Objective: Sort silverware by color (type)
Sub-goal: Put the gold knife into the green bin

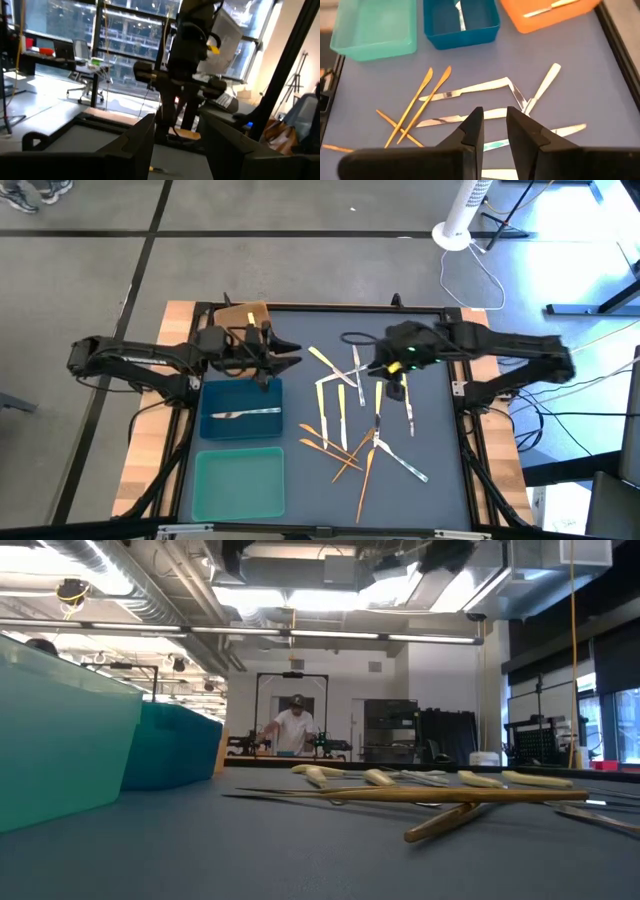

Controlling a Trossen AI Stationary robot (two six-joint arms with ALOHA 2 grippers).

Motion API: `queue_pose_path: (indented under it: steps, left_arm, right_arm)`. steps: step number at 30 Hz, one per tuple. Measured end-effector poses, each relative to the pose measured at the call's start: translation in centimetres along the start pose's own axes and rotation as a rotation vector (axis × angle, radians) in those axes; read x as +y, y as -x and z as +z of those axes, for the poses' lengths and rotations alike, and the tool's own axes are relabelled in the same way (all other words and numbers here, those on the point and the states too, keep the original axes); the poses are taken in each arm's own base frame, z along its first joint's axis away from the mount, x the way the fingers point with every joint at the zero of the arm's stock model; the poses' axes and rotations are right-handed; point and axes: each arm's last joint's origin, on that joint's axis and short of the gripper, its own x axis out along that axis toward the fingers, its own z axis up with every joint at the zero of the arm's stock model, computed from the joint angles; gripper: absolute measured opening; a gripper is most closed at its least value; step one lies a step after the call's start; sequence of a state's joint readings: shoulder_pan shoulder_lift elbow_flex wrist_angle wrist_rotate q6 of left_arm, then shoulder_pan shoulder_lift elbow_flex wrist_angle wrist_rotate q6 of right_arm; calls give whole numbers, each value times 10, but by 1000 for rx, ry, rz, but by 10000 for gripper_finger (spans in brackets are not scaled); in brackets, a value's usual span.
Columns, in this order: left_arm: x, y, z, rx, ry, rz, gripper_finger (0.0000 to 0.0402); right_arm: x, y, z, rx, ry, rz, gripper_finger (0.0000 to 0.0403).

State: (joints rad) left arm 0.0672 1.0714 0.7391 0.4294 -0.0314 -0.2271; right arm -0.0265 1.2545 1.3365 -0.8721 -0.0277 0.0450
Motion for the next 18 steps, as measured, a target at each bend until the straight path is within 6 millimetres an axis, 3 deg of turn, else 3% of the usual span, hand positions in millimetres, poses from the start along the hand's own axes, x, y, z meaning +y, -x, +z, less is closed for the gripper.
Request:
queue_pose_path:
  steps: [9, 18]
  left_arm:
    - [-9, -27, -13, 20, 3, -35, 150]
    - [-26, -64, -8, 76, 2, -67, 150]
  right_arm:
    - [-4, -1, -71, -139, -108, -30, 72]
    - [-8, -28, -111, -146, -165, -60, 72]
